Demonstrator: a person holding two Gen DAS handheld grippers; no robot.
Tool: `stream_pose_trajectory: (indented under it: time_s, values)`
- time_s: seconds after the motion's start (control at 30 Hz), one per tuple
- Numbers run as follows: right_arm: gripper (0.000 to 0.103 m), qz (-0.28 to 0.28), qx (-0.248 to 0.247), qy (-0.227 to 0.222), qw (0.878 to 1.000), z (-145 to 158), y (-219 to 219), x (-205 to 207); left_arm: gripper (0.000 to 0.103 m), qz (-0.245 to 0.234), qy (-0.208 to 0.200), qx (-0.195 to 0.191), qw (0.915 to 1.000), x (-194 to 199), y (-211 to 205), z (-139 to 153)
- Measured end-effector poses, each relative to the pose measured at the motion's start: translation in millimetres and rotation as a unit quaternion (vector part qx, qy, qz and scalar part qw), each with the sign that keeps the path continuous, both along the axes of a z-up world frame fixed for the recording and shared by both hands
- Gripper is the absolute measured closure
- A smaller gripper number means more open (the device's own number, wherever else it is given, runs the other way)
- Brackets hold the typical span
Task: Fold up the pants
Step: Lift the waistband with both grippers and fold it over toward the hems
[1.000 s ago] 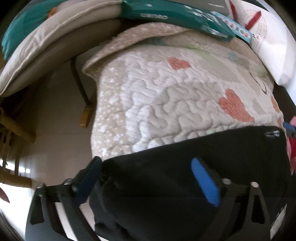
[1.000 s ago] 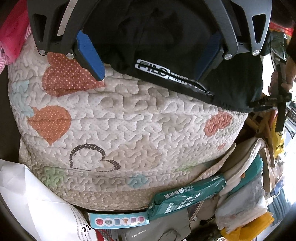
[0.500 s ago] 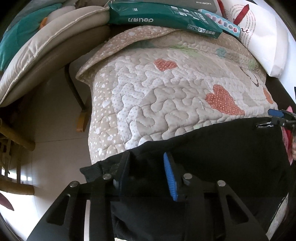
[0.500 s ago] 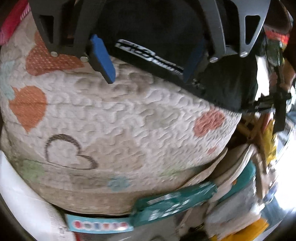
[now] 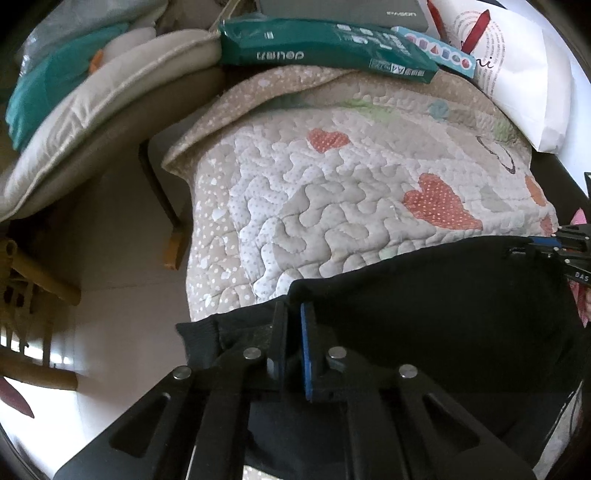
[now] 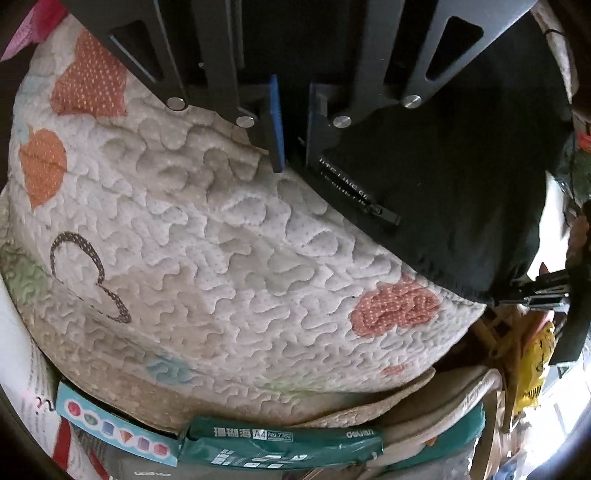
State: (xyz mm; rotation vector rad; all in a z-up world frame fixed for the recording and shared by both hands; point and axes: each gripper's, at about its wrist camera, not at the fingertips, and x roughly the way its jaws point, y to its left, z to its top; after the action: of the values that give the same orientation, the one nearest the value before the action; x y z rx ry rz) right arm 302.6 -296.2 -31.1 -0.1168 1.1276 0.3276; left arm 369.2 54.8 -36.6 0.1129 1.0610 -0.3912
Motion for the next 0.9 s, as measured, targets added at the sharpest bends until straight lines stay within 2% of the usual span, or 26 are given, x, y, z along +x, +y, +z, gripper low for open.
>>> stream_pose_trajectory:
  time_s: [0.47, 0.73, 0.9]
  values:
    - [0.096, -0.005, -0.022, -0.031, 0.999, 46, 20, -59, 0.097, 0.011, -0.065, 0.03, 0.9973, -59, -1, 56]
    - [0.097, -0.013, -0.024, -0.042, 0.999, 65, 30, -111, 0.097, 0.037, -0.093, 0.027, 0.9946, -113, 9, 80]
    - [0.097, -0.01, -0.027, -0.046, 0.999, 72, 40, -149, 0.097, 0.065, -0.098, 0.01, 0.9931, -148, 19, 83]
